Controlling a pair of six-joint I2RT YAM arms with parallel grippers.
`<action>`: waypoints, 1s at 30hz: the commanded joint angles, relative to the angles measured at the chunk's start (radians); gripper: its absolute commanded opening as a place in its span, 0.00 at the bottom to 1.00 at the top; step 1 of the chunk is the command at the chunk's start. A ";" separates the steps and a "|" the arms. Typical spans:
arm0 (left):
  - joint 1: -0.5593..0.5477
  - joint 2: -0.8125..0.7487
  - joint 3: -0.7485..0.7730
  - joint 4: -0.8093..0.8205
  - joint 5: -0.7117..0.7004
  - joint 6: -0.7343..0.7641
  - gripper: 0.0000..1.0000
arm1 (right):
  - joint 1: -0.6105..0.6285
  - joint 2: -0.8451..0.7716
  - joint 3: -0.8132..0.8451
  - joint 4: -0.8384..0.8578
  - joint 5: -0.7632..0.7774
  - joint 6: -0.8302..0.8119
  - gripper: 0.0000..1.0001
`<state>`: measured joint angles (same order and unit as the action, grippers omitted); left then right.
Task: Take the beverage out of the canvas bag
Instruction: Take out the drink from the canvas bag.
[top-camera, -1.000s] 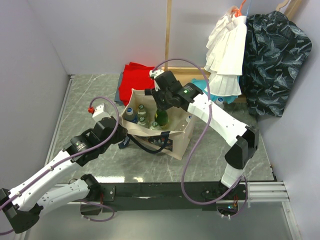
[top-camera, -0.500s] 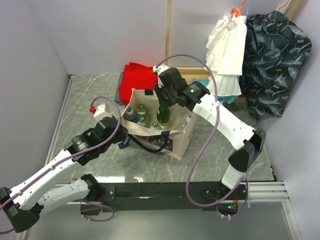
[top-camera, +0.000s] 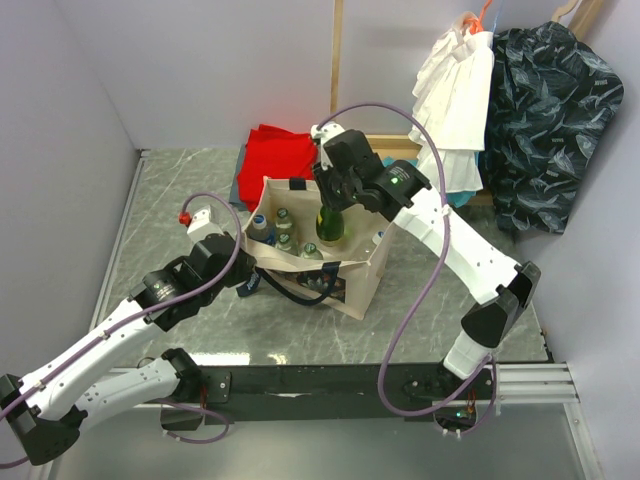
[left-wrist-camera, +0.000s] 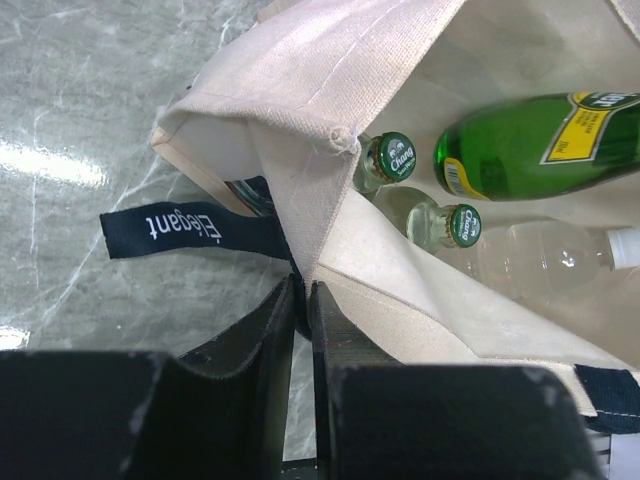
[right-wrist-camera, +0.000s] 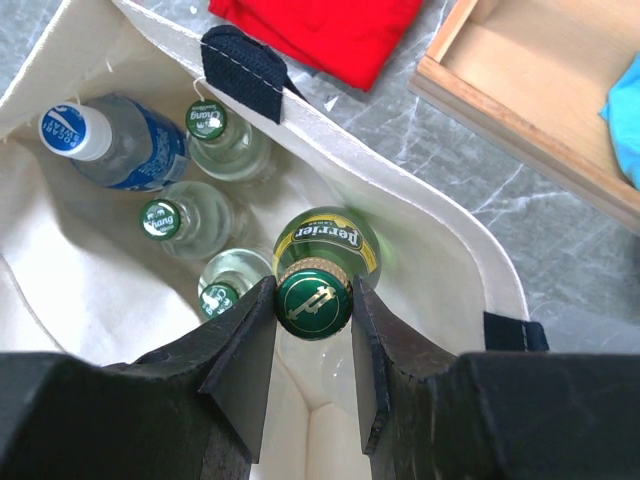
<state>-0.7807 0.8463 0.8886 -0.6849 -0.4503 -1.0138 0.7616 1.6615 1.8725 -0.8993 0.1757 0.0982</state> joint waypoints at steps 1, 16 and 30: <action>-0.002 0.007 0.001 -0.010 0.001 0.026 0.17 | 0.007 -0.118 0.071 0.122 0.047 -0.018 0.00; -0.002 0.040 0.023 0.008 0.013 0.047 0.16 | 0.008 -0.138 0.155 0.091 0.074 -0.032 0.00; -0.002 0.039 0.021 0.013 0.016 0.046 0.15 | 0.008 -0.200 0.171 0.092 0.122 -0.037 0.00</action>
<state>-0.7807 0.8810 0.8886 -0.6662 -0.4423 -0.9886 0.7628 1.5497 1.9583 -0.9337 0.2440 0.0830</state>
